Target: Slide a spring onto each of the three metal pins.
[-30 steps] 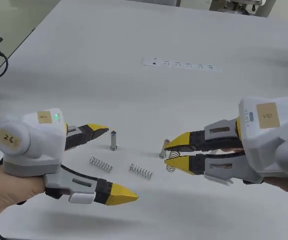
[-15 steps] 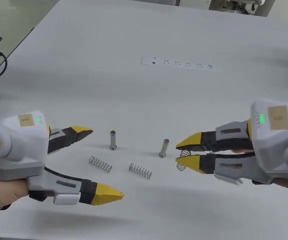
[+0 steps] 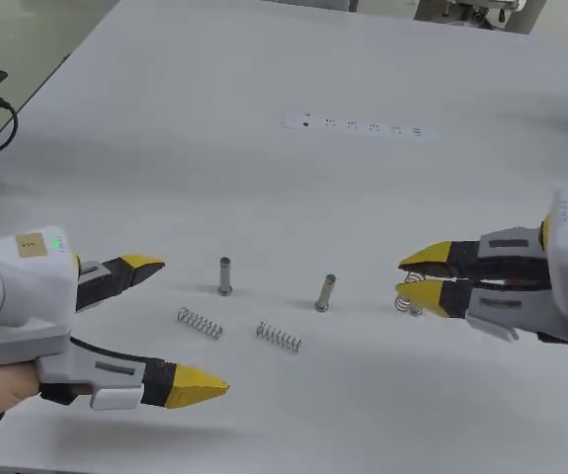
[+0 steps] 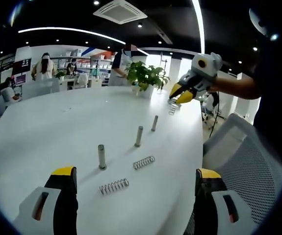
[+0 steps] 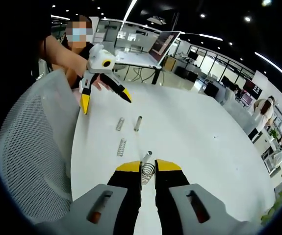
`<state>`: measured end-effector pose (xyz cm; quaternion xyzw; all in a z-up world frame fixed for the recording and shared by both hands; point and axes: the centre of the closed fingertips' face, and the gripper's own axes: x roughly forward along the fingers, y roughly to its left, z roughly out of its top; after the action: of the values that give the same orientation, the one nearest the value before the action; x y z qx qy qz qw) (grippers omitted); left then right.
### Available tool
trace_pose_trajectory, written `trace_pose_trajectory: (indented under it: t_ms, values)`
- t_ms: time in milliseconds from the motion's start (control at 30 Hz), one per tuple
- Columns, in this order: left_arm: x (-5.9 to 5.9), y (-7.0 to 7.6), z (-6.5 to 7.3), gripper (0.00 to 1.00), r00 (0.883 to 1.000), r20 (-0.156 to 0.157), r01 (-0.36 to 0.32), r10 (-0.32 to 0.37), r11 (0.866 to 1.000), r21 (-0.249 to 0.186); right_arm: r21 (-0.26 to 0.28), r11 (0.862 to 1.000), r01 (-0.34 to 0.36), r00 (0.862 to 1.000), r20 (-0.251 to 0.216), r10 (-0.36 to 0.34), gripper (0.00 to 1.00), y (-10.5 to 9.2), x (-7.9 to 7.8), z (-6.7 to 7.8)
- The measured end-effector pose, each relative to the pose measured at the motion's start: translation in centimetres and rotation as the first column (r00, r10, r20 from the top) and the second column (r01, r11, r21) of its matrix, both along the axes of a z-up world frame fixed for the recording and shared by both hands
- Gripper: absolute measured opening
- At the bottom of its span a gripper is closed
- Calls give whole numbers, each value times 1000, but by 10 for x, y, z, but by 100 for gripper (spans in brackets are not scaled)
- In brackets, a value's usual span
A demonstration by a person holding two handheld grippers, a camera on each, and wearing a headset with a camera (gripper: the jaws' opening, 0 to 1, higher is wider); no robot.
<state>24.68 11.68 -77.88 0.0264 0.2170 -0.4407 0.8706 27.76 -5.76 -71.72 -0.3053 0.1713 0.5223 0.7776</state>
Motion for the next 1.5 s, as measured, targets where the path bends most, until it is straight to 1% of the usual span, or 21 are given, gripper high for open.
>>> trace_pose_trajectory:
  t_ms: [67, 100, 233, 300, 333, 467, 600, 633, 800, 967, 1100, 1200, 1367, 1500]
  values:
    - [0, 1, 0, 98, 1000, 0, -5, 5, 1000, 2, 1, 1000, 25, 1000, -4, -25, 6, -7, 5, -1]
    - [0, 2, 1, 98, 1000, 2, -7, 7, 1000, 0, -2, 999, 34, 999, 4, -34, 6, -10, 7, -2]
    - [3, 4, 5, 98, 1000, 9, -23, 23, 1000, -7, 6, 997, 76, 997, 7, -76, 6, -19, 15, -3]
    - [5, 5, 6, 98, 999, 12, -32, 32, 999, -10, 9, 994, 105, 994, -1, -105, 6, -25, 21, -5]
    - [6, 6, 7, 98, 999, 13, -36, 36, 999, -11, 13, 991, 134, 991, -5, -134, 6, -29, 25, -5]
    - [6, 6, 8, 98, 999, 13, -39, 39, 999, -16, 28, 982, 189, 982, -15, -188, 6, -38, 38, -7]
    - [6, 8, 6, 98, 999, 8, -48, 48, 999, -8, 55, 971, 231, 973, -38, -229, 6, -43, 45, -7]
    - [5, 9, 6, 98, 999, 6, -50, 50, 999, -10, 60, 969, 240, 970, -38, -238, 6, -44, 48, -7]
    - [4, 12, 4, 98, 998, 4, -59, 59, 998, -6, 45, 967, 250, 968, -29, -249, 6, -46, 53, -9]
    - [4, 12, 5, 98, 998, 3, -61, 61, 998, -9, 48, 965, 259, 965, -38, -258, 6, -45, 58, -12]
    - [3, 13, 4, 98, 998, 0, -63, 63, 998, -10, 38, 965, 261, 965, -45, -259, 7, -45, 59, -18]
    - [3, 13, 4, 98, 998, 0, -64, 64, 998, -11, 38, 961, 275, 961, -53, -273, 7, -46, 62, -21]
    - [3, 14, 3, 98, 998, -2, -68, 68, 998, -8, 22, 960, 279, 959, -59, -277, 7, -48, 61, -28]
    - [3, 16, 2, 98, 997, -7, -73, 73, 997, -12, 28, 959, 283, 958, -62, -281, 7, -48, 60, -30]
